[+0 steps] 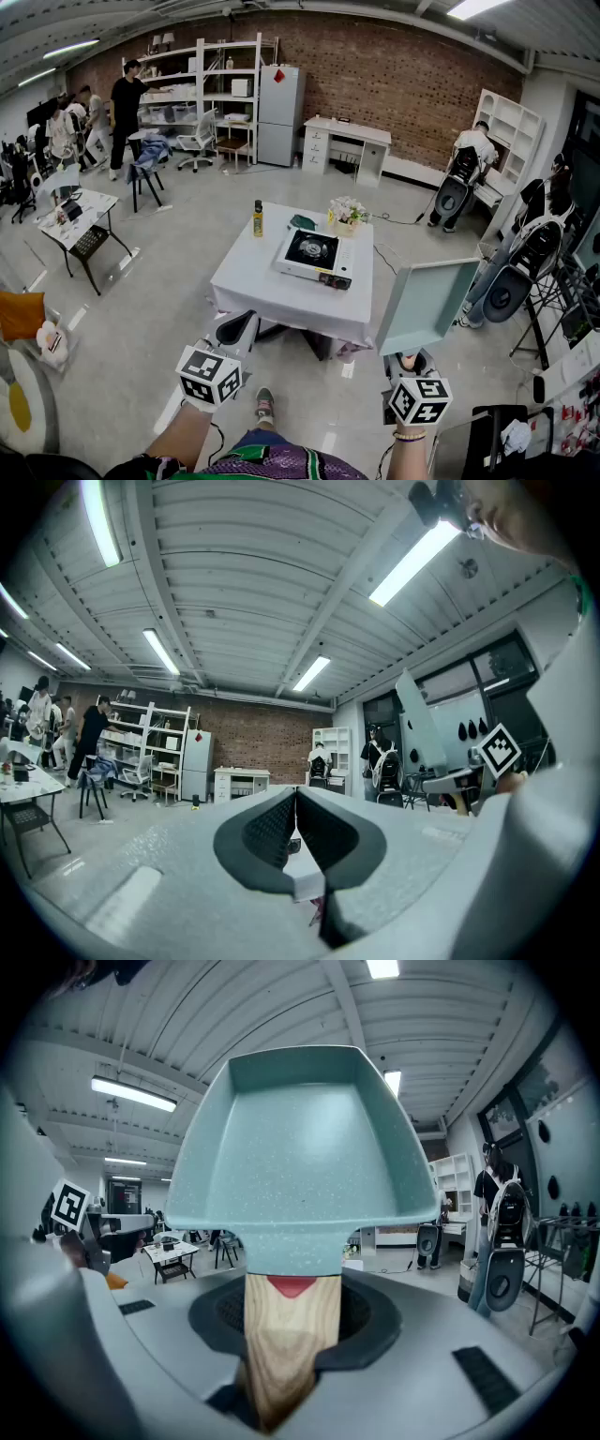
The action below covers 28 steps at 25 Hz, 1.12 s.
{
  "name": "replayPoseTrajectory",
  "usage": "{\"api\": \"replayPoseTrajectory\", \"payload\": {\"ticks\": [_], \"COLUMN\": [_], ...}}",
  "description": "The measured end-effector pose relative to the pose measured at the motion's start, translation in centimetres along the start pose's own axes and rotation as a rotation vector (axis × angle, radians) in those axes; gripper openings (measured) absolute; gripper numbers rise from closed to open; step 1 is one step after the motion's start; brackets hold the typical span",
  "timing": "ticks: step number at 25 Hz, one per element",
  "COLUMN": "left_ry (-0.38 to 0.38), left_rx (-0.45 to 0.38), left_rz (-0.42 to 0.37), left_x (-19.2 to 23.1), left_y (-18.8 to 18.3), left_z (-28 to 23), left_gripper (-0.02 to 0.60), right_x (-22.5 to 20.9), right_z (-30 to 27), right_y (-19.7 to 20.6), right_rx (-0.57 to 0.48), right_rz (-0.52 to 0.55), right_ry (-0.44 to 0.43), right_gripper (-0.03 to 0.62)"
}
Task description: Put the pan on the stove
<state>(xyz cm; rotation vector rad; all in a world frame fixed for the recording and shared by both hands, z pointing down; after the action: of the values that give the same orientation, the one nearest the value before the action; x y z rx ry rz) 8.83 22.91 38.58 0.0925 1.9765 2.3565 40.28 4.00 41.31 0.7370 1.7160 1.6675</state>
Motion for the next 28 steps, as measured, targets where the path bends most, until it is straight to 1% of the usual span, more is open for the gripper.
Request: {"api": "replayPoseTrajectory", "payload": {"ticks": [15,21,28], "left_ry": [-0.003,-0.006,0.002], "left_rx": [0.010,0.019,0.032], "left_rz": [0.005,0.006,-0.004], "left_x": [-0.7,-0.8,-0.8], "left_y": [0.2,0.8,0.3], "left_z": [0.4,0.4,-0.2], "left_gripper": [0.018,0.018,0.018], "right_x": [0.6,0.5,0.1], "right_z": [0.2,0.0,-0.5], "right_y": [-0.7,-0.6,-0.5], "right_rx": [-0.009,-0.017,0.000], "right_rz": [0.027,0.021,-0.003], "right_ry": [-0.014,-0.028,-0.039], "right_gripper": [0.144,0.144,0.146]}}
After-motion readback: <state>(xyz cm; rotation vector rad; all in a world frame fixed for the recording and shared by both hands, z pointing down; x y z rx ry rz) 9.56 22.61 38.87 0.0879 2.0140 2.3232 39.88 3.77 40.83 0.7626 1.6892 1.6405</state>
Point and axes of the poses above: the fingertips, and each gripper's own axes: z backward along the fingers, x to its left, y out of its underside, the point moved 9 cm from there along z, backward along the fingers, and after that the axes turned 10 degrees about -x, right-handed, at the moved point
